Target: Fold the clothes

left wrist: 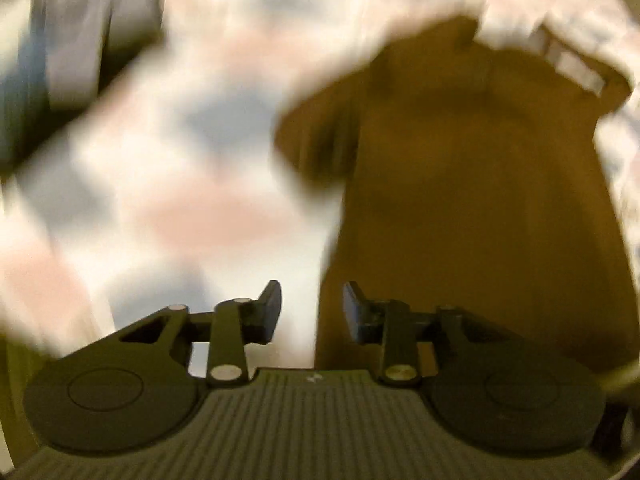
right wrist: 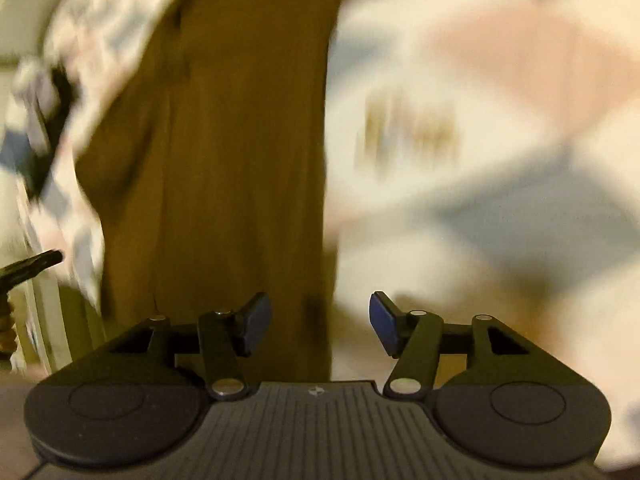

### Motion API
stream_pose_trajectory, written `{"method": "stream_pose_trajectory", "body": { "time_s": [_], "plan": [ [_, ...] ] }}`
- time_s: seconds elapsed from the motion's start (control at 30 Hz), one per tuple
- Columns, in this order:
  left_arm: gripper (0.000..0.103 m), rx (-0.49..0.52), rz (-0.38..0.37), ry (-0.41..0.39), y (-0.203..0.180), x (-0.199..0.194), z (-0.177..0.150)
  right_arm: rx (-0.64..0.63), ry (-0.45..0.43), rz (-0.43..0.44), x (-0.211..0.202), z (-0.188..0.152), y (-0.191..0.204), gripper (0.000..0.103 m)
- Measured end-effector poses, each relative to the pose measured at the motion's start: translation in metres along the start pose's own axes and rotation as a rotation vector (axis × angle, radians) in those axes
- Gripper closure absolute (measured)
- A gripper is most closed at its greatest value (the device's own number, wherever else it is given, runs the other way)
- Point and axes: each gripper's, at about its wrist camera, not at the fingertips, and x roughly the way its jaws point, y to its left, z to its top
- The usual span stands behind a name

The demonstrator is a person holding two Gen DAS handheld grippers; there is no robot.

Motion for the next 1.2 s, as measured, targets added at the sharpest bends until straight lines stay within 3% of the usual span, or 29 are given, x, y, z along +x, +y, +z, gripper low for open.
{"method": "stream_pose_trajectory", "body": {
  "time_s": [0.07, 0.13, 0.23, 0.27, 0.33, 0.37, 0.4, 0.43, 0.47, 0.53, 0.6, 0.63, 0.7, 0.73, 0.77, 0.8, 0.83, 0.9, 0.97, 1.03, 1.13, 1.2],
  "plan": [
    [0.056, 0.057, -0.033, -0.113, -0.021, 0.010, 0.050, -0.029, -0.090, 0.004, 0.000, 0.048, 0.009, 0.046],
    [0.055, 0.119, -0.078, -0.178, -0.051, 0.037, 0.100, -0.072, -0.170, 0.010, 0.005, 0.096, 0.024, 0.046],
    [0.049, 0.229, -0.115, -0.197, -0.105, 0.097, 0.163, -0.161, -0.260, 0.001, 0.028, 0.168, 0.054, 0.044],
    [0.044, 0.255, -0.118, -0.183, -0.116, 0.117, 0.177, -0.193, -0.277, -0.020, 0.037, 0.189, 0.062, 0.039],
    [0.042, 0.324, -0.103, -0.144, -0.134, 0.156, 0.193, -0.224, -0.312, -0.086, 0.057, 0.226, 0.072, 0.002],
    [0.049, 0.362, -0.088, -0.124, -0.142, 0.174, 0.197, -0.237, -0.314, -0.112, 0.070, 0.241, 0.074, 0.001],
    [0.064, 0.399, -0.067, -0.109, -0.145, 0.192, 0.196, -0.246, -0.302, -0.134, 0.087, 0.252, 0.072, 0.001],
    [0.094, 0.415, -0.047, -0.105, -0.140, 0.201, 0.193, -0.238, -0.266, -0.162, 0.104, 0.262, 0.067, 0.003],
    [0.098, 0.384, -0.025, -0.119, -0.122, 0.203, 0.190, -0.212, -0.233, -0.174, 0.119, 0.264, 0.057, 0.008],
    [0.098, 0.220, 0.008, -0.185, -0.075, 0.186, 0.194, -0.133, -0.171, -0.104, 0.127, 0.259, 0.026, 0.066],
    [0.098, 0.017, 0.080, -0.261, -0.012, 0.155, 0.194, -0.062, -0.147, -0.062, 0.119, 0.247, -0.002, 0.069],
    [0.097, -0.099, 0.161, -0.276, 0.027, 0.140, 0.191, -0.047, -0.151, -0.063, 0.111, 0.240, -0.011, 0.071],
    [0.095, -0.352, 0.381, -0.200, 0.107, 0.130, 0.180, -0.023, -0.163, -0.060, 0.097, 0.233, -0.015, 0.062],
    [0.090, -0.470, 0.435, -0.130, 0.144, 0.131, 0.169, -0.012, -0.176, -0.047, 0.089, 0.233, -0.014, 0.055],
    [0.090, -0.568, 0.428, -0.062, 0.174, 0.134, 0.159, -0.022, -0.202, -0.015, 0.083, 0.235, -0.007, 0.053],
    [0.090, -0.647, 0.404, -0.022, 0.195, 0.135, 0.150, -0.032, -0.228, 0.016, 0.078, 0.238, 0.000, 0.052],
    [0.090, -0.674, 0.351, -0.036, 0.199, 0.132, 0.147, -0.059, -0.244, 0.069, 0.077, 0.247, 0.011, 0.051],
    [0.080, -0.579, 0.181, -0.058, 0.169, 0.138, 0.160, -0.115, -0.248, 0.139, 0.084, 0.265, 0.034, 0.050],
    [0.055, -0.451, -0.012, -0.065, 0.128, 0.149, 0.178, -0.174, -0.197, 0.216, 0.112, 0.289, 0.064, 0.051],
    [0.054, -0.352, -0.199, -0.039, 0.082, 0.171, 0.196, -0.217, -0.112, 0.222, 0.144, 0.305, 0.084, 0.051],
    [0.052, -0.181, -0.345, 0.021, 0.023, 0.208, 0.217, -0.268, -0.004, 0.173, 0.182, 0.319, 0.096, 0.050],
    [0.050, -0.127, -0.365, 0.055, 0.006, 0.227, 0.224, -0.240, 0.008, 0.199, 0.188, 0.321, 0.089, 0.050]
  ]
}}
